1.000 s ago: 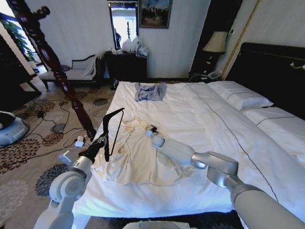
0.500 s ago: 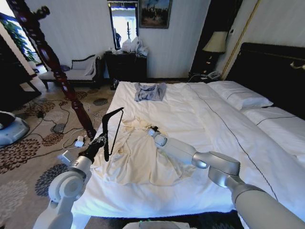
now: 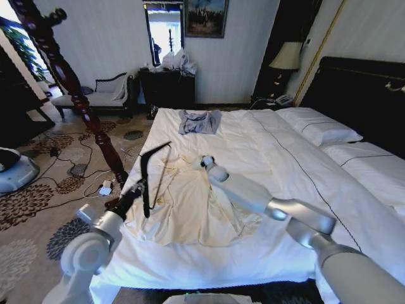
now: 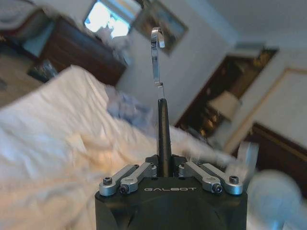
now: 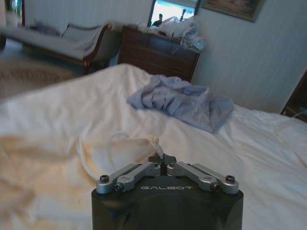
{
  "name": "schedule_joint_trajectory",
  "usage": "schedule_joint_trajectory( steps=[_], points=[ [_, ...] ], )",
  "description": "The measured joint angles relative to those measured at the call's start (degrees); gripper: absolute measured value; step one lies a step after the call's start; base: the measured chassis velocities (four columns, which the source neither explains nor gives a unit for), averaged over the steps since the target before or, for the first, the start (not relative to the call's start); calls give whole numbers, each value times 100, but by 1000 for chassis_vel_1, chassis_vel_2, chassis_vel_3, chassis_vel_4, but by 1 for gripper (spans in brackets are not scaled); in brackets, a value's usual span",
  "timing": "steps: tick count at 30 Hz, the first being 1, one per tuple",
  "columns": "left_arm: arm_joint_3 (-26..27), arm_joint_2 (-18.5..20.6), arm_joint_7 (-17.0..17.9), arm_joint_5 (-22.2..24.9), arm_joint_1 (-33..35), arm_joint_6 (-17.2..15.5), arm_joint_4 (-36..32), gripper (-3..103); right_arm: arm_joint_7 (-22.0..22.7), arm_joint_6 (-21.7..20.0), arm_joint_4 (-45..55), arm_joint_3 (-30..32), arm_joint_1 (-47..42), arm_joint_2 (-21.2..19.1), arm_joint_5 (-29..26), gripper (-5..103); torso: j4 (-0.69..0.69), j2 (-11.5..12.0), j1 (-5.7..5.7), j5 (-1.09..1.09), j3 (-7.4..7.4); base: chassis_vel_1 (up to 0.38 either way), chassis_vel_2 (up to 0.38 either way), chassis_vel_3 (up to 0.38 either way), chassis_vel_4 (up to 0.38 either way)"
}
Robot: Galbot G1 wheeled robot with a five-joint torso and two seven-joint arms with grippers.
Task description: Pick up the clothes from the bed and hang them on the clothes hanger.
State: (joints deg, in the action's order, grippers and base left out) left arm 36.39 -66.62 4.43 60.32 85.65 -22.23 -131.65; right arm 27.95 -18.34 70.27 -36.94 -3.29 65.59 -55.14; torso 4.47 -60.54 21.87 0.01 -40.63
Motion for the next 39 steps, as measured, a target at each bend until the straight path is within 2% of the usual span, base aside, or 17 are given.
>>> schedule_joint_trajectory(
  steps=[3, 5, 10, 14, 20, 29, 39],
  points=[
    [-256, 100, -69, -44, 29, 5, 196, 14, 105, 18, 531, 116, 118, -267, -449, 1, -3, 0, 0, 0, 0, 0, 0, 0, 0],
    [-296, 108, -70, -34, 13, 3, 239, 14, 104, 44, 601, 126, 128, -303, -474, 1, -3, 0, 0, -1, 0, 0, 0, 0, 0],
    [-766, 93, -87, 169, -168, -154, 381, 14, 79, 410, 1065, 180, 206, -515, -614, 1, 0, 0, 0, 0, 0, 0, 0, 0, 0],
    [-1362, -43, -125, -107, -293, -172, 481, 14, 9, 765, 1303, 177, 267, -591, -660, 1, -3, 0, 0, 0, 0, 0, 0, 0, 0],
    [-1802, -171, -179, -206, -438, -164, 595, 14, 4, 1095, 1704, 176, 270, -749, -726, 1, -1, 0, 0, 0, 0, 0, 0, 0, 0],
    [-2066, -259, -257, -210, -667, -124, 687, 14, -82, 1379, 2209, 265, 187, -997, -852, 1, -1, 0, 0, 0, 0, 0, 0, 0, 0],
    [-1831, -680, -214, 314, -1747, -212, 1085, 14, 114, 1376, 3532, 582, -144, -1438, -1456, 1, 0, 0, 2, 0, 0, 0, 0, 0, 0]
  ],
)
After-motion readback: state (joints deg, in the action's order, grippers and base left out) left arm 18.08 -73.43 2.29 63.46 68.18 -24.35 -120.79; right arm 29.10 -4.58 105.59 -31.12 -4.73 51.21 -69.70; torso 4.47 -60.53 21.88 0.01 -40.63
